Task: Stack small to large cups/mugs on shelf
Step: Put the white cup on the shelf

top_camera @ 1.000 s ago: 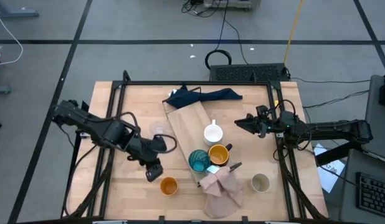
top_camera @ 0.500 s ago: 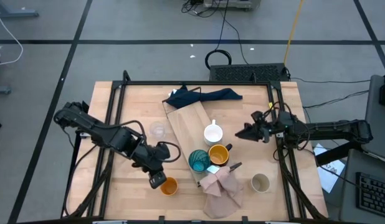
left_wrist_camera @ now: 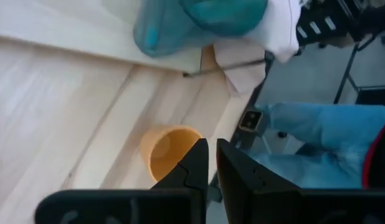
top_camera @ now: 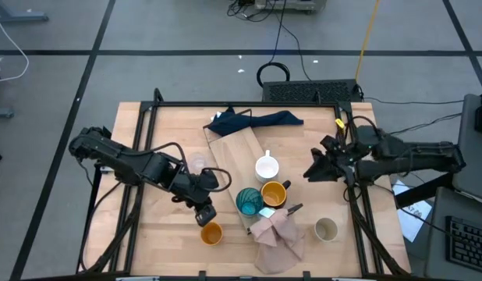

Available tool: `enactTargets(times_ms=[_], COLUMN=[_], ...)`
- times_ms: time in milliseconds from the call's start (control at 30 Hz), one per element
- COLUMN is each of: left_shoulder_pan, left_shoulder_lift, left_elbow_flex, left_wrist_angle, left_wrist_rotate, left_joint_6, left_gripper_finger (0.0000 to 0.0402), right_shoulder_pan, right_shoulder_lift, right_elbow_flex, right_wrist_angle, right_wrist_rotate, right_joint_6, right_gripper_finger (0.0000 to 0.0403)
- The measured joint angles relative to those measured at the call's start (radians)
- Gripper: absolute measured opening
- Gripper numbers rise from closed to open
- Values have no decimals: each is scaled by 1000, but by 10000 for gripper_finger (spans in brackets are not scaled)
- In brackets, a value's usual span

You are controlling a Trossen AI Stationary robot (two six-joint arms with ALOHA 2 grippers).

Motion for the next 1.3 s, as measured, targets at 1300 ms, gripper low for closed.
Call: enactTargets(times_ms=[1300], left_shoulder_pan=[71], left_shoulder_lift=[-1], left_elbow_flex=[0], left_wrist_angle=[104], left_wrist_rotate=[4], left_joint_6=[310], left_gripper_finger=[31], right_shoulder_pan=[654], right_shoulder_lift=[614], right_elbow_flex=[404], right_wrist_angle=[-1065], right_wrist_rotate=[361], right_joint_6=[-72], right_gripper_finger=[102])
